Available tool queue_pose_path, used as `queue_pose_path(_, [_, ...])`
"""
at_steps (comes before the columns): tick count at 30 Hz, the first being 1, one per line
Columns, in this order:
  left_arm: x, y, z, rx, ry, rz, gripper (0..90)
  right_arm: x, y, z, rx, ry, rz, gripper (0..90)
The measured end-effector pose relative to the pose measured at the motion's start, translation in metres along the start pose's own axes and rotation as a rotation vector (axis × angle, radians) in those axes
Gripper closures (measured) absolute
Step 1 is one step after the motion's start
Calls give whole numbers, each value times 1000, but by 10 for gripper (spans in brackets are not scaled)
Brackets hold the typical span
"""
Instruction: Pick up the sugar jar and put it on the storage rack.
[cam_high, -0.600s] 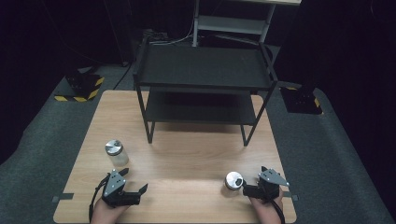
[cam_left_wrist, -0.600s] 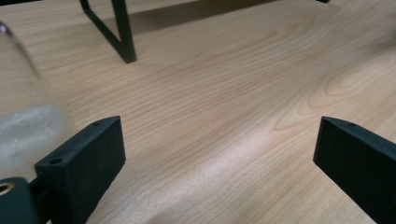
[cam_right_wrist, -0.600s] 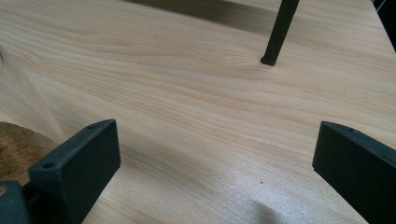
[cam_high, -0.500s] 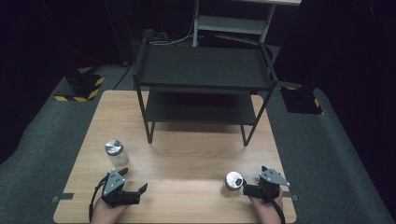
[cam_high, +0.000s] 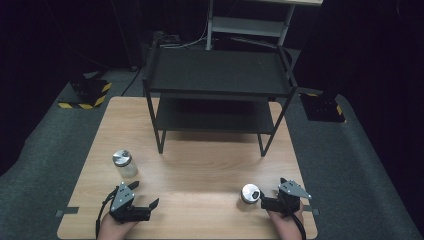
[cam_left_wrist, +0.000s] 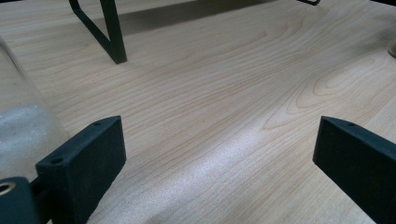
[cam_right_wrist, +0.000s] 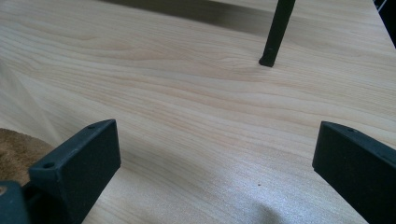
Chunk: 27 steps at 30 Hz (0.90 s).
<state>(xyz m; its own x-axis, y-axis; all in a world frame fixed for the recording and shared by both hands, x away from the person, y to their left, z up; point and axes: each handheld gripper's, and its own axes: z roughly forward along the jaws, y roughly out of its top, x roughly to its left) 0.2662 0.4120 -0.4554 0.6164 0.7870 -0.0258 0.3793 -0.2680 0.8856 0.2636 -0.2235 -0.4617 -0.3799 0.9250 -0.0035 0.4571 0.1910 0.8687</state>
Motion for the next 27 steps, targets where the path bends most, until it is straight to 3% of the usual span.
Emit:
queue_pose_path(19, [3,-5,-3,-30,2,-43,27,-4,-4,-2,-20,0,37,6])
queue_pose_path(27, [3,-4,-14,-69,17,-39,27,-4,-4,-2,-19,0,37,6])
